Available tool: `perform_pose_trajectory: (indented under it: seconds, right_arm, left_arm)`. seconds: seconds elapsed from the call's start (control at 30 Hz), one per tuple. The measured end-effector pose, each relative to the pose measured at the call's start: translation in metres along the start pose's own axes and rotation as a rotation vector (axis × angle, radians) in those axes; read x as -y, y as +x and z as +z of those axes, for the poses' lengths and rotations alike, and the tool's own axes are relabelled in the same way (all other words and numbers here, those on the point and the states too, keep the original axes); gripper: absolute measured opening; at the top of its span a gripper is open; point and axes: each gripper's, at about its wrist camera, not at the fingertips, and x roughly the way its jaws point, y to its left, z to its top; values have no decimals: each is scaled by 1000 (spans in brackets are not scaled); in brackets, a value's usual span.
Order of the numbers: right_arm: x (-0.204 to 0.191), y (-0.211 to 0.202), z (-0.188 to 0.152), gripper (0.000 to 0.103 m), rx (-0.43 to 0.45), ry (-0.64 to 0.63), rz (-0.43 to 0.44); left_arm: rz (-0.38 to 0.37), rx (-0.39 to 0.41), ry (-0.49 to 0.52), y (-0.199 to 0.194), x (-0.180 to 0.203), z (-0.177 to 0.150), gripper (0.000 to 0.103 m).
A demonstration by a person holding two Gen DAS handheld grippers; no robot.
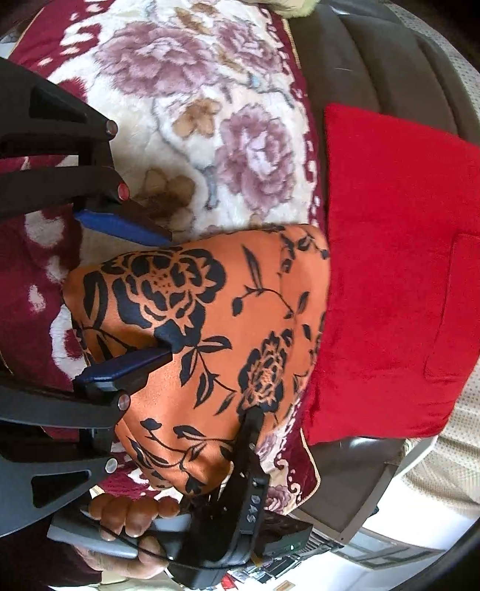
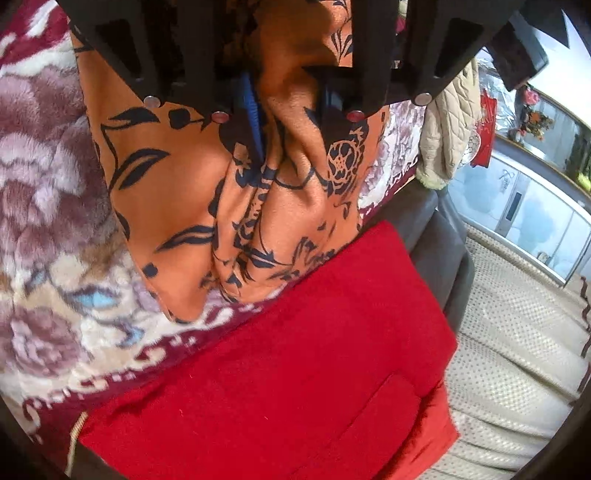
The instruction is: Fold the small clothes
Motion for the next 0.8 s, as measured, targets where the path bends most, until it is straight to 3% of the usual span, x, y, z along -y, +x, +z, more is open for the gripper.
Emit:
perform_pose_trajectory:
  seconds: [0.07, 0.17, 0.27, 0.33, 0.37, 0.4, 0.5, 0.8]
  right_arm:
    - [4, -2, 0, 34, -6, 44, 25]
    - [11, -7, 0, 74, -1, 99, 73]
    - [4, -3, -3, 73, 2, 54, 61]
    - [-3, 0, -5, 63, 1, 7, 20]
    - [-3, -1, -6, 41, 3, -11, 2]
    - [-5, -1, -7, 36, 2, -35, -29]
    - [-7, -5, -7, 28, 21, -66, -39]
    - [-28, -16, -12, 22, 101, -181, -82]
  left_arm:
    - [-3, -20, -23, 5, -3, 0, 62]
    - [-6, -37, -28, 6, -4, 0, 63]
    - [26, -32, 6, 3, 3, 0, 63]
    - [59, -24, 30, 1, 7, -1, 63]
    - [70, -20, 40, 0, 9, -1, 63]
    - [84, -14, 50, 0, 12, -1, 63]
    - [118, 1, 75, -2, 18, -2, 63]
    - [170, 39, 124, -9, 27, 0, 63]
